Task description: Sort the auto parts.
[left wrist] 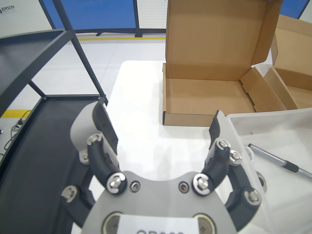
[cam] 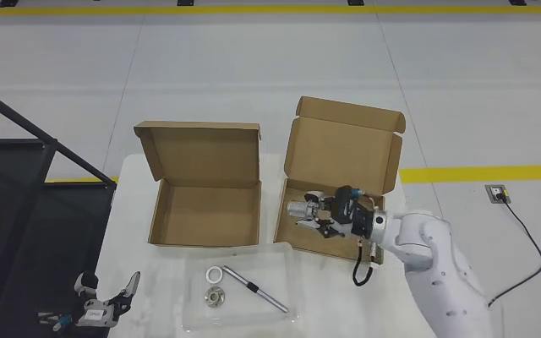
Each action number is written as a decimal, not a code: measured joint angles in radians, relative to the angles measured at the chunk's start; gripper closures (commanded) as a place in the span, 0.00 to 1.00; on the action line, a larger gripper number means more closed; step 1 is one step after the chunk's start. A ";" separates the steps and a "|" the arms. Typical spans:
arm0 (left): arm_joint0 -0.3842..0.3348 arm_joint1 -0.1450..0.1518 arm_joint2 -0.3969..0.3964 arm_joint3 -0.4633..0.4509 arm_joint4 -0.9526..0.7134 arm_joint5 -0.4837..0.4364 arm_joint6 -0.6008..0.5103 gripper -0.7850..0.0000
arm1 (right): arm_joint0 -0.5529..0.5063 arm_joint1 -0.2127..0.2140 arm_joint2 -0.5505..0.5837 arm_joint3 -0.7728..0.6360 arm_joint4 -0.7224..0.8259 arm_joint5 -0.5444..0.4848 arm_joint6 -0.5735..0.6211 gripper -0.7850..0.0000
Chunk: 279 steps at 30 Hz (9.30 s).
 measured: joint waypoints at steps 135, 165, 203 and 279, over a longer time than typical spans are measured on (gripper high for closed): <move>0.000 0.000 0.000 0.000 0.000 0.000 0.000 0.00 | 0.183 -0.290 -0.854 0.154 -0.102 0.970 0.757 0.55; 0.000 0.000 0.000 0.000 0.000 0.000 0.000 0.00 | 0.268 -0.455 -0.886 0.479 -0.050 0.994 0.782 1.00; 0.000 0.000 0.000 0.000 0.000 0.000 0.000 0.00 | -0.352 -0.172 -0.170 -0.409 -0.333 0.440 -0.258 1.00; 0.000 0.000 0.000 0.000 0.000 0.000 0.000 0.00 | 0.409 -0.176 -0.196 0.624 -0.188 0.696 0.796 1.00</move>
